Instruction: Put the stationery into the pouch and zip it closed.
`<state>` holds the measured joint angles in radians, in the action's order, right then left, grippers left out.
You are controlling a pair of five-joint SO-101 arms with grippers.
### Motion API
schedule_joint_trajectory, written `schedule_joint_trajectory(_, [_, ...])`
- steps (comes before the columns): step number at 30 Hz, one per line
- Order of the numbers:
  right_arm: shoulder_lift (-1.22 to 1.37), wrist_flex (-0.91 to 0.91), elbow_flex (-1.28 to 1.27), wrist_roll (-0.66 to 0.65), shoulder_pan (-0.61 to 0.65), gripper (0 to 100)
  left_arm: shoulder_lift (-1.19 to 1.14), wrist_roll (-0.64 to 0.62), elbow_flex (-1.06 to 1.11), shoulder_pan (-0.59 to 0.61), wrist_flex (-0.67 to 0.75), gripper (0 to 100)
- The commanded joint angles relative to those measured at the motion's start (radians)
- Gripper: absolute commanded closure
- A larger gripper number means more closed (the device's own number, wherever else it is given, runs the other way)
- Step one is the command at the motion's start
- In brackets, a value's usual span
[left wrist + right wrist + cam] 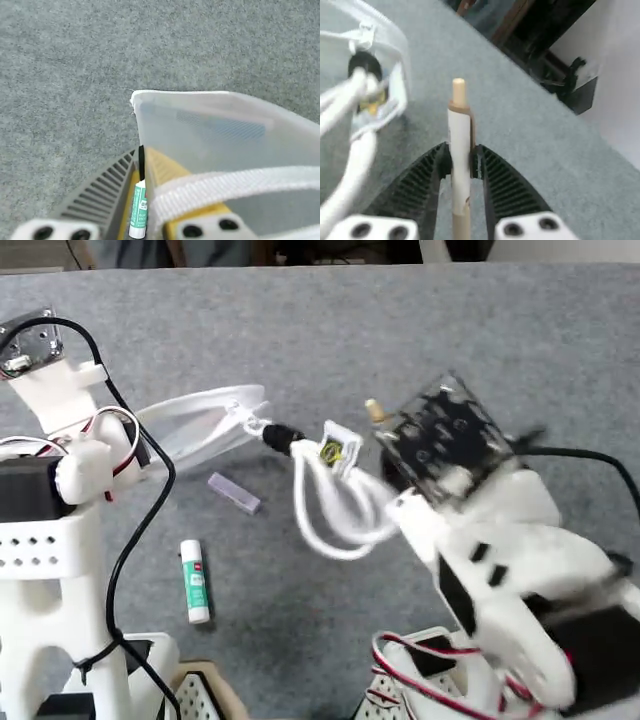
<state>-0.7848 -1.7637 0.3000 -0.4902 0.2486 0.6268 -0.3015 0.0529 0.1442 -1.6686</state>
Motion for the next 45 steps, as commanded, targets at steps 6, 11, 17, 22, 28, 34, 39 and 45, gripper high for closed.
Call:
schedule_joint_trajectory(6, [-0.004, -0.003, 0.173, 0.003, -0.048, 98.6, 0.005, -0.009, -0.005, 0.01, 0.025, 97])
schedule_joint_trajectory(11, [-0.004, 0.02, 0.205, 0.037, -0.041, 98.6, 0.006, -0.009, -0.005, 0.004, 0.025, 97])
schedule_joint_trajectory(17, [0.004, 0.222, 0.197, 0.262, -0.037, 98.6, 0.006, -0.009, -0.005, 0.004, 0.025, 97])
schedule_joint_trajectory(22, [0.005, 0.396, 0.133, 0.476, 0.071, 98.6, 0.006, -0.009, -0.005, 0.004, 0.025, 97])
schedule_joint_trajectory(28, [0.002, 0.608, -0.031, 0.687, 0.186, 98.6, 0.006, -0.009, -0.004, 0.002, 0.025, 97])
schedule_joint_trajectory(34, [0.001, 0.813, -0.173, 0.781, 0.25, 98.6, 0.006, -0.009, -0.004, 0.002, 0.025, 97])
schedule_joint_trajectory(39, [-0.001, 0.893, -0.228, 0.842, 0.324, 98.6, 0.006, -0.009, -0.004, 0.002, 0.025, 97])
schedule_joint_trajectory(45, [0.005, 0.907, -0.283, 0.833, 0.422, 98.6, 0.006, -0.009, -0.004, 0.002, 0.006, 97])
